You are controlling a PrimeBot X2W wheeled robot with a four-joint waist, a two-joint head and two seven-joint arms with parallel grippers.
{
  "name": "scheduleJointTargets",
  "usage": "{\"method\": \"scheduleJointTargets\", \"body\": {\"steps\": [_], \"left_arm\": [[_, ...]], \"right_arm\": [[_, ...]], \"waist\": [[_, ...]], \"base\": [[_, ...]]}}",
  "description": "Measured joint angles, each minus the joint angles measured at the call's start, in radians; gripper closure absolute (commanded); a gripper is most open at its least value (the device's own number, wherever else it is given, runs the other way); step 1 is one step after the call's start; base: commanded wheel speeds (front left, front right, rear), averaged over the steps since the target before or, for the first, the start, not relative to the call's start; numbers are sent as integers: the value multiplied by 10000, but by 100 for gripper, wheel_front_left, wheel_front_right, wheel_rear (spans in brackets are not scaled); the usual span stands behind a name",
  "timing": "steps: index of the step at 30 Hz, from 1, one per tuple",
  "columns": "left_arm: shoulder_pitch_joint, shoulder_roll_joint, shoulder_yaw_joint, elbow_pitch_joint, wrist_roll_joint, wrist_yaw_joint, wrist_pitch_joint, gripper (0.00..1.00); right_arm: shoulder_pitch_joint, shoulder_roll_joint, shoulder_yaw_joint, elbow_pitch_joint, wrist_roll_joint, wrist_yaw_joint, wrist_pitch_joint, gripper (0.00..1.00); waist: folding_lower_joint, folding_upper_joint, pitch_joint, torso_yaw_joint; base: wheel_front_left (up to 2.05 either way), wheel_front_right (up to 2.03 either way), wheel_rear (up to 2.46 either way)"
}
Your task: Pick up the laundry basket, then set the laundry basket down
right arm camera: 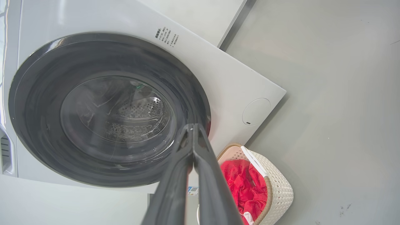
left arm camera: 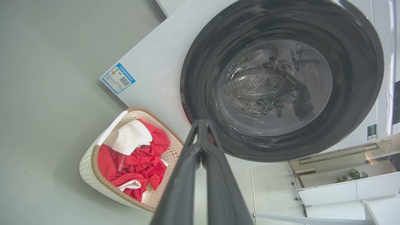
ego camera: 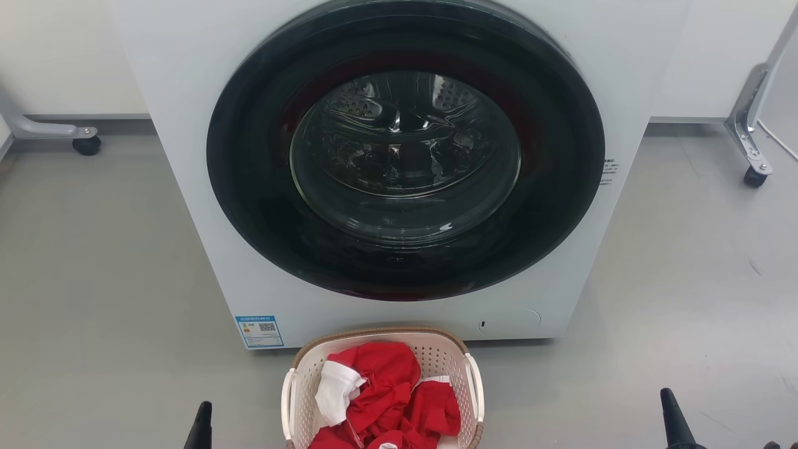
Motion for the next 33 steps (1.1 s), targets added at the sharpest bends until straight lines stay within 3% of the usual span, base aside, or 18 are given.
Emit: {"method": "scheduleJointTargets", "body": {"steps": [33], "left_arm": [[-798, -169, 1141, 456, -4249, -874, 1195, 100]], "right_arm": [[-646, 100, -1427, 642, 4433, 867, 1218, 100]], "waist": [[0, 0, 26, -68]], "base": [[0, 0, 0]]}}
